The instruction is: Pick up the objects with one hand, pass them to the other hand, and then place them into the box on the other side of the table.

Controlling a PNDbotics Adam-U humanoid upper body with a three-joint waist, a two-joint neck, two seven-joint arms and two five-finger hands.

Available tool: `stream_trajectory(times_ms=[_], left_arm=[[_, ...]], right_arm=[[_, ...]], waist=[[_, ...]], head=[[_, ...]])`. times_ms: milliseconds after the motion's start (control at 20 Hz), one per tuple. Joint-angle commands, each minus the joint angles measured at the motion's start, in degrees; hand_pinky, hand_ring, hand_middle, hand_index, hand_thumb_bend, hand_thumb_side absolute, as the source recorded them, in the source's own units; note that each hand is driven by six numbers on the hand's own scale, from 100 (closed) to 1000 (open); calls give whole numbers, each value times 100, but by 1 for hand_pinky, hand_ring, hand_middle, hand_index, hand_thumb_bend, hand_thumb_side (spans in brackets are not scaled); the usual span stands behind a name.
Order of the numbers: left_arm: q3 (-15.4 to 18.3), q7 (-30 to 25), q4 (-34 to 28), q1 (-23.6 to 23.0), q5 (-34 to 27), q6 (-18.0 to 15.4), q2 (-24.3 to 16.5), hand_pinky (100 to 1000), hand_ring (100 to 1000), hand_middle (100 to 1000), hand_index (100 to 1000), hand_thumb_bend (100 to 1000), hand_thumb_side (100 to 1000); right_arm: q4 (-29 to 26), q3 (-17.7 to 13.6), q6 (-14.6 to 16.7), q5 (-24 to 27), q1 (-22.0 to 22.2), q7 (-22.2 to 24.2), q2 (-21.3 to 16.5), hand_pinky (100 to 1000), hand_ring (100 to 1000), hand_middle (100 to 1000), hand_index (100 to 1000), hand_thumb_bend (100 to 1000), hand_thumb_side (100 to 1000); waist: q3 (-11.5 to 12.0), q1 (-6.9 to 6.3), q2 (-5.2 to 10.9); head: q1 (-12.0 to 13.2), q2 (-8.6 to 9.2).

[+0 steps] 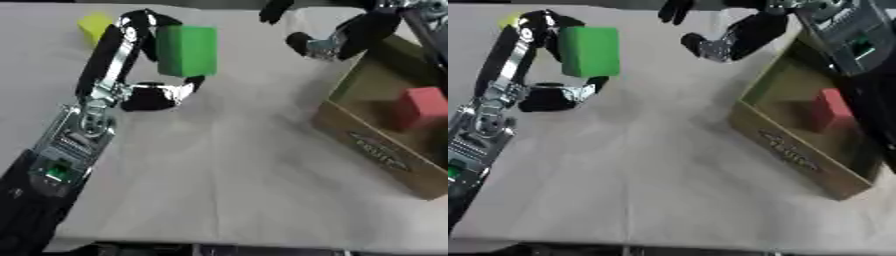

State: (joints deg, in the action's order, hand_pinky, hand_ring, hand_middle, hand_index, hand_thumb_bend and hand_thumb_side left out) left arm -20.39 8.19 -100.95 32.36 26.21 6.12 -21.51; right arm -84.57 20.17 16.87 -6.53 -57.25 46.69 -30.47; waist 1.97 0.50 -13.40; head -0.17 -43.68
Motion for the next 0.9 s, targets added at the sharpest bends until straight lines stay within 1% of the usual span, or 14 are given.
stream_trajectory(times_ms=[50,300,400,450,550,600,650,700,900], left_arm=[[-12,-4,-152,80,112,-69,-15,467,415,360,556,100,106],[-45,31,-221,93,242,-144,26,467,415,360,554,100,102],[-59,45,-229,104,276,-164,44,467,415,360,554,100,100],[-67,48,-229,110,290,-172,55,467,415,360,553,100,101],[-84,45,-222,124,316,-188,81,467,415,360,553,100,101],[-93,43,-218,131,323,-195,94,466,415,360,552,100,101],[-105,39,-212,142,330,-202,108,466,415,360,552,100,101],[-113,36,-204,150,337,-207,118,466,415,359,552,100,100],[-146,17,-182,180,365,-232,150,466,415,359,552,100,100]], right_arm=[[38,-32,-28,38,-144,66,-26,996,814,798,877,100,554],[158,-15,-119,69,-158,97,33,998,801,784,871,100,583],[187,-5,-172,134,-169,81,53,999,798,782,870,100,580],[187,-3,-191,154,-182,63,59,998,787,774,864,100,509],[173,8,-209,151,-203,-7,69,998,787,773,863,100,498],[165,21,-207,130,-219,-29,78,997,785,769,858,100,290],[162,36,-193,88,-238,-42,92,997,785,769,858,100,280],[164,46,-176,52,-248,-54,105,997,788,769,858,107,216],[171,70,-84,-80,-286,-88,158,997,788,769,858,114,220]], waist=[[14,74,200],[47,82,188],[56,84,184],[60,85,183],[68,87,182],[73,90,185],[78,94,186],[82,96,187],[99,104,186]], head=[[-51,82],[-115,100],[-126,100],[-128,98],[-131,96],[-135,90],[-140,86],[-143,84],[-149,79]])
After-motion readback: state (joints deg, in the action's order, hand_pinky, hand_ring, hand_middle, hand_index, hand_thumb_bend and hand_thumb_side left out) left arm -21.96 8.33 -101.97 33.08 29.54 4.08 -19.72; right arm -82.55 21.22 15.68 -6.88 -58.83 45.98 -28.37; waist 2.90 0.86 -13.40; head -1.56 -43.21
